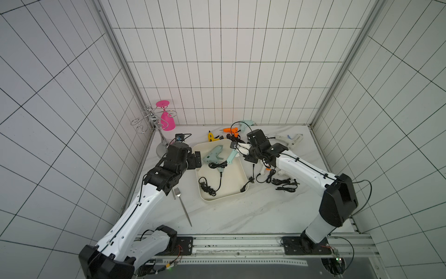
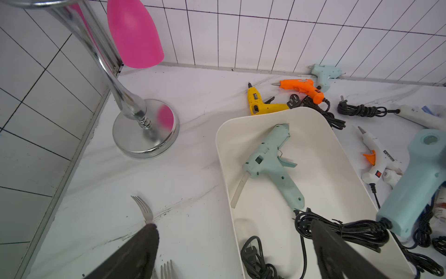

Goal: Put the hot melt glue gun into the storage box
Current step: Place the hot melt adhesive gun in the storage box.

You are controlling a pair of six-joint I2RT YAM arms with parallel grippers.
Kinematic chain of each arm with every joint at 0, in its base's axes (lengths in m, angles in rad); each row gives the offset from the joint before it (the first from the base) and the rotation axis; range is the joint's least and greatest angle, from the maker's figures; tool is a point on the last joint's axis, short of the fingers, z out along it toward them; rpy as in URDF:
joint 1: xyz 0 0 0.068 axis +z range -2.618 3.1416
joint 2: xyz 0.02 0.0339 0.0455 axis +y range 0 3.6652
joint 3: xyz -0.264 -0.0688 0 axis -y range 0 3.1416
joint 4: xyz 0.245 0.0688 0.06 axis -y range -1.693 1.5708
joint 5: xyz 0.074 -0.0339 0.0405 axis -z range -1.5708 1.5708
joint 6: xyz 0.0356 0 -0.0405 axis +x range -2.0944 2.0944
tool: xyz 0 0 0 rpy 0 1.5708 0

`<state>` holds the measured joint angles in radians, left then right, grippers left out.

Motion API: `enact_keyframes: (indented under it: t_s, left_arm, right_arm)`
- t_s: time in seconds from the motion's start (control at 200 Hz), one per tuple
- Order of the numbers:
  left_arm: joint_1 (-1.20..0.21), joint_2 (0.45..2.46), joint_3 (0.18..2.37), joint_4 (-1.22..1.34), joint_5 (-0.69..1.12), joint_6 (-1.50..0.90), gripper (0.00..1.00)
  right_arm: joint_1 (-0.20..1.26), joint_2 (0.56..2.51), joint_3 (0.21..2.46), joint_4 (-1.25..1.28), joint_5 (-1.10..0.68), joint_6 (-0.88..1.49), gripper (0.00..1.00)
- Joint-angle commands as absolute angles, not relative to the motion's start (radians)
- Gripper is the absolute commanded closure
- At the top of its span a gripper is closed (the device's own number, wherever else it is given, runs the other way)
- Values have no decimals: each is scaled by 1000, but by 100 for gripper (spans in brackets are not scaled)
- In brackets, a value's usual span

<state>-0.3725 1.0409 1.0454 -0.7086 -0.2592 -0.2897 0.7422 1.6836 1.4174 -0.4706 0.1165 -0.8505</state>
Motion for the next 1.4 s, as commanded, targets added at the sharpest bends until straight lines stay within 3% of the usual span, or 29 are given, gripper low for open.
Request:
enact_keyframes:
  t_s: [0.0,0.44,0.839,1.029,1.054,1.089,1.119,1.394]
  left_arm:
    - [-351,1027,1026,-690,-275,-262,1]
    - [-183,1143,990,-730,-143,-377,1]
    - [-164,1200,944,-697,-114,-371,1]
    - [-161,1241,951,-699,-90,-379,1]
    - [-160,1244,953,-699,-89,-377,1]
    - [-159,1248,955,-699,-88,-376,1]
    - [-158,1253,956,-698,-87,-375,1]
    - [-147,1280,961,-697,-80,-382,1]
  right_arm:
    - [752,1705,1491,-581,71,-1012,92]
    - [835,2021,1739,-683,-57,-1257,96]
    - [878,2219,1849,-564,-77,-1323,90]
    - [915,2237,1846,-541,-90,-1314,82]
    - [920,2240,1842,-539,-89,-1316,78]
    - [927,2240,1827,-523,-85,-1309,64]
    - [933,2241,1813,-499,-74,-1290,57]
    - [974,2251,1777,-411,-60,-1200,41]
